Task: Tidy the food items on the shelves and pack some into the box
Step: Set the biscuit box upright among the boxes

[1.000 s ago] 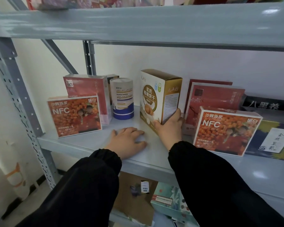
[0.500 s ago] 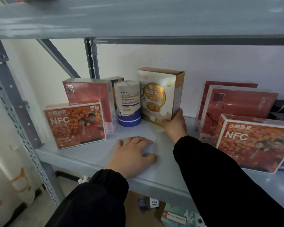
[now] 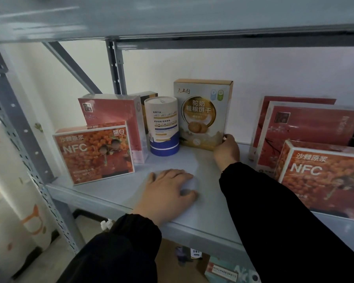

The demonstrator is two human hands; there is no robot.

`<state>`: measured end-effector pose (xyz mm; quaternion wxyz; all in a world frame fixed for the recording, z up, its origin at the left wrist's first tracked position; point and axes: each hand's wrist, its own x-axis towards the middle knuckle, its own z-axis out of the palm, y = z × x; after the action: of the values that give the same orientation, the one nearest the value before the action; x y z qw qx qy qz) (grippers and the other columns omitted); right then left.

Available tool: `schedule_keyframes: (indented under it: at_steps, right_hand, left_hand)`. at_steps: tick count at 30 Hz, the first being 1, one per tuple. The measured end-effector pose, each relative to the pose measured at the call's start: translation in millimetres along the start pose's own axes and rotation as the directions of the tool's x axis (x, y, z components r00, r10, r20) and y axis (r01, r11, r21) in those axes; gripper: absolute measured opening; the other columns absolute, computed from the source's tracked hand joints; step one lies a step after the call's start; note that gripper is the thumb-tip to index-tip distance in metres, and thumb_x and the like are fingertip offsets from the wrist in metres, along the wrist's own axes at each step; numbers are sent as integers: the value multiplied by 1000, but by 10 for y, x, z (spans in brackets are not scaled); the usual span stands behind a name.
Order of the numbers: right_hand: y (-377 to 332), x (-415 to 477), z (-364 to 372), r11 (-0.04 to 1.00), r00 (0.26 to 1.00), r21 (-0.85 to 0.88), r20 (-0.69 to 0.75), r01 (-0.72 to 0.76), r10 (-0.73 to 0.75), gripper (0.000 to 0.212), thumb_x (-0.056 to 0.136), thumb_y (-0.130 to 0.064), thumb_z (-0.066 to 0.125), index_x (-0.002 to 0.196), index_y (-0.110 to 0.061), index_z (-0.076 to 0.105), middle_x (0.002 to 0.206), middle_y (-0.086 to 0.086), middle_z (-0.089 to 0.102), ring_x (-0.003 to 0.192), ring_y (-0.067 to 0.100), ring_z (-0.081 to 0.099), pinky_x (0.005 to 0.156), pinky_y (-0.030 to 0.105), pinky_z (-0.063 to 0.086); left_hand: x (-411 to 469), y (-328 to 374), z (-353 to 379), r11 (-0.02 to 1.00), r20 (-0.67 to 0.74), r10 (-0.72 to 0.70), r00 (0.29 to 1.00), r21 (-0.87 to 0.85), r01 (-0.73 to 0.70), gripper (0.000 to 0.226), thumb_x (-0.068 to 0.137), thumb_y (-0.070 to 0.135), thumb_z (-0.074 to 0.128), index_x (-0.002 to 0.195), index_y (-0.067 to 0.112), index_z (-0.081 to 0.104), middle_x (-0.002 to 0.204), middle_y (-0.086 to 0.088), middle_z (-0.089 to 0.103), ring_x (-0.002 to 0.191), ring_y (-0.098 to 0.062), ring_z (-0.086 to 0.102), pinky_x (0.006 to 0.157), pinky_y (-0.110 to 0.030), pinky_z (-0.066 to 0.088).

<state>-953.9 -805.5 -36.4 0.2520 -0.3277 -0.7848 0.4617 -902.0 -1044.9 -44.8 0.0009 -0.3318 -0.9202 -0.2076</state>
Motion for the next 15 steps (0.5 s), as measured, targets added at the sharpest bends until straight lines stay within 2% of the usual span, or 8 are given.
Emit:
schedule_keyframes:
  at_steps: [2,4,7,11,15]
  right_hand:
    - [-23,-24,-22,999,999,19,-16,-29,29,37,108,-8,36,144,-8,46,127,12,60,116,31,58,90,28,39]
    - [-34,-35,-26,999,999,25,-32,-35,36,45,106,-6,37,150,-6,40,141,18,56,125,35,56,100,34,42]
    - [-47,-37,-29,999,998,24,-40,-46,47,45,105,-4,36,150,-5,41,144,20,55,129,36,55,102,35,42]
    - [-42,-34,-25,999,998,32,-53,-37,38,41,105,-3,37,146,-3,44,143,21,56,127,36,56,95,31,40]
    - [-66,-64,-28,999,994,52,-106,-18,23,45,103,-3,42,148,-3,42,148,23,46,132,39,52,106,39,44]
  left_hand:
    - [3,-1,3,1000,-5,-2,1000,-10,2,56,98,62,49,151,46,43,159,23,36,150,-3,24,127,-52,7]
    - [0,-1,5,1000,-9,-3,1000,-15,3,56,97,62,49,150,45,44,159,23,37,150,-3,25,127,-52,7]
    - [-6,8,0,1000,-7,-4,1000,-24,4,55,98,60,50,150,45,44,159,22,37,150,-3,25,128,-51,5]
    - [-1,-1,4,999,-21,2,1000,-41,-3,54,97,58,52,149,44,46,159,21,39,150,-4,26,128,-51,6]
    - [1,-9,10,998,-31,2,1000,-55,-3,52,98,56,53,148,42,49,157,20,42,149,-4,29,128,-53,8]
